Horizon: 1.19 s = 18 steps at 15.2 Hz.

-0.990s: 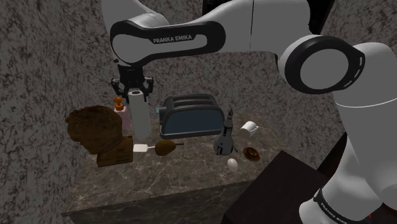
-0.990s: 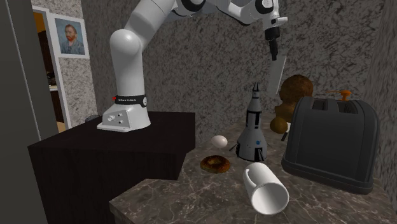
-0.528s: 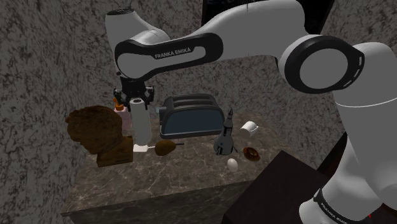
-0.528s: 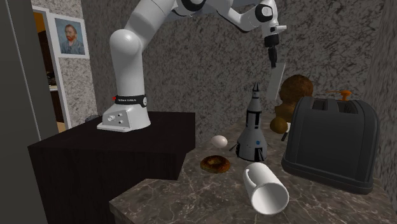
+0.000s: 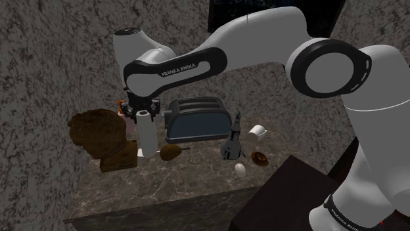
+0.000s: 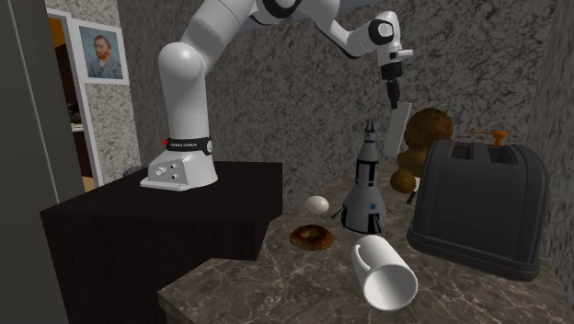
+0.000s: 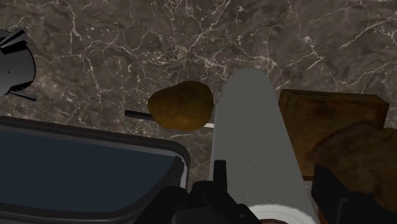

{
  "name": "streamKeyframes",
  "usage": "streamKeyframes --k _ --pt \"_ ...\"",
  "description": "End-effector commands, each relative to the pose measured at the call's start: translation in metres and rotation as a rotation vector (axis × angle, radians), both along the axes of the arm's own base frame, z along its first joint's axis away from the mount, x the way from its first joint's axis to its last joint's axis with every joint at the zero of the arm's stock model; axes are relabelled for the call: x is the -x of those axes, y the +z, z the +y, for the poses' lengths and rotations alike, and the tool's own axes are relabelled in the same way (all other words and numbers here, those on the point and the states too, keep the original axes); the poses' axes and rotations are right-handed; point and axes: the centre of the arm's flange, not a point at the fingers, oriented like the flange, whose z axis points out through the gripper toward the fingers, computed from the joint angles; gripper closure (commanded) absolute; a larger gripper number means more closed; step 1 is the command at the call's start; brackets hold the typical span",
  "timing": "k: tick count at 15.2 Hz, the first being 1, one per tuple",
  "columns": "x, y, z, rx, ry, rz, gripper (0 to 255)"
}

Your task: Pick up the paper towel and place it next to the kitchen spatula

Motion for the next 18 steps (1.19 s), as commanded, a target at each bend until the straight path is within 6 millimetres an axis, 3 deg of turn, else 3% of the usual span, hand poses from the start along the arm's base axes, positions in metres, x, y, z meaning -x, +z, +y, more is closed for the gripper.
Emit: streamKeyframes --k 1,18 --pt "0.0 -0.01 0.001 0.0 0.0 -0.001 255" --pt "0.0 -0.1 0.001 0.0 0.0 -0.001 255"
